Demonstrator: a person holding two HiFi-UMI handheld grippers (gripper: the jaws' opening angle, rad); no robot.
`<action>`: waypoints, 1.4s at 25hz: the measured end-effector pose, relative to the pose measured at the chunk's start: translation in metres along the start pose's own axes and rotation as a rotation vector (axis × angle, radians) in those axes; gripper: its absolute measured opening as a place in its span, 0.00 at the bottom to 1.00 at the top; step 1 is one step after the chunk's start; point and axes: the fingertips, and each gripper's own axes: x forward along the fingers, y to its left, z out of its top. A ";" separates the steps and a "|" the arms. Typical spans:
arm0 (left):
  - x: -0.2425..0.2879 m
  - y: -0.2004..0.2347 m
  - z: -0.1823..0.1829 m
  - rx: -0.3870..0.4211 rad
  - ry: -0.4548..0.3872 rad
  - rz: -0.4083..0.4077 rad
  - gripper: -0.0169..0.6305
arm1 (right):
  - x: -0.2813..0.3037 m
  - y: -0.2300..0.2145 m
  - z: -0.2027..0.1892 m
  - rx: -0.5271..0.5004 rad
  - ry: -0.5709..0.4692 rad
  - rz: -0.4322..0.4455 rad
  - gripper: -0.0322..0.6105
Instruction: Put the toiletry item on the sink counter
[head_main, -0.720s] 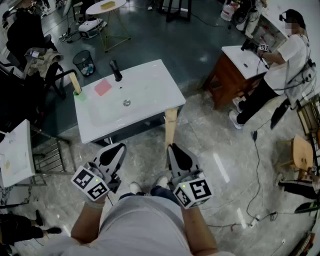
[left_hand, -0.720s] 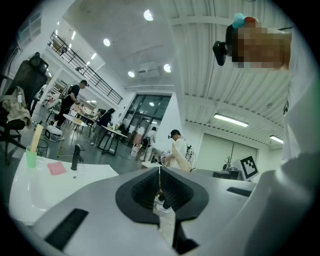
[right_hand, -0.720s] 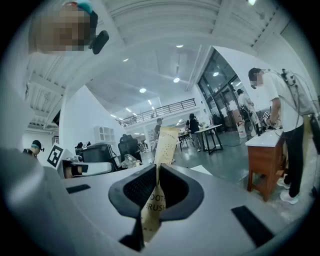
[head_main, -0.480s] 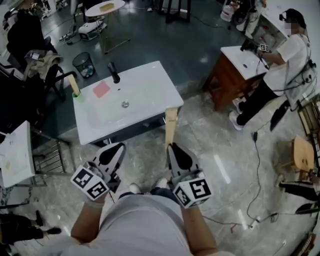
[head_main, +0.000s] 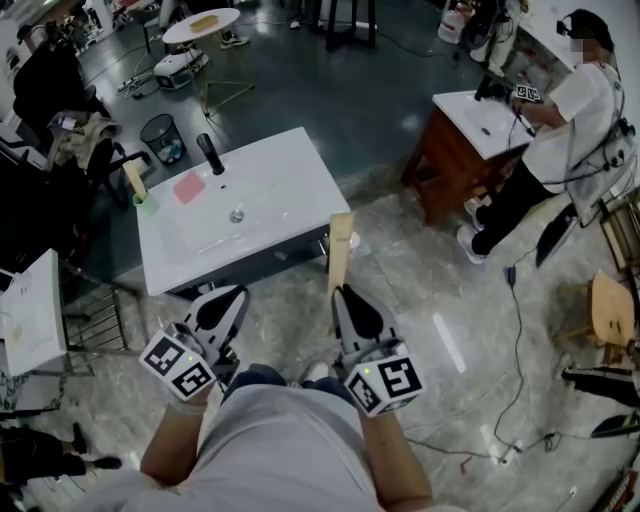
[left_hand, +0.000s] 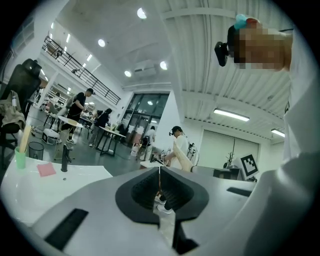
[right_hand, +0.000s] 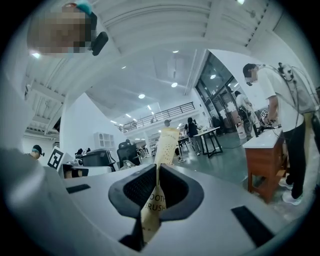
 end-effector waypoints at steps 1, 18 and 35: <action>0.004 -0.004 -0.002 0.000 0.001 0.006 0.06 | -0.003 -0.006 0.001 0.004 -0.002 0.002 0.11; 0.067 0.002 -0.014 0.007 0.022 0.014 0.06 | 0.013 -0.072 0.003 0.029 -0.004 -0.002 0.11; 0.124 0.130 0.025 -0.052 0.020 0.007 0.06 | 0.147 -0.093 0.005 0.016 0.077 -0.021 0.11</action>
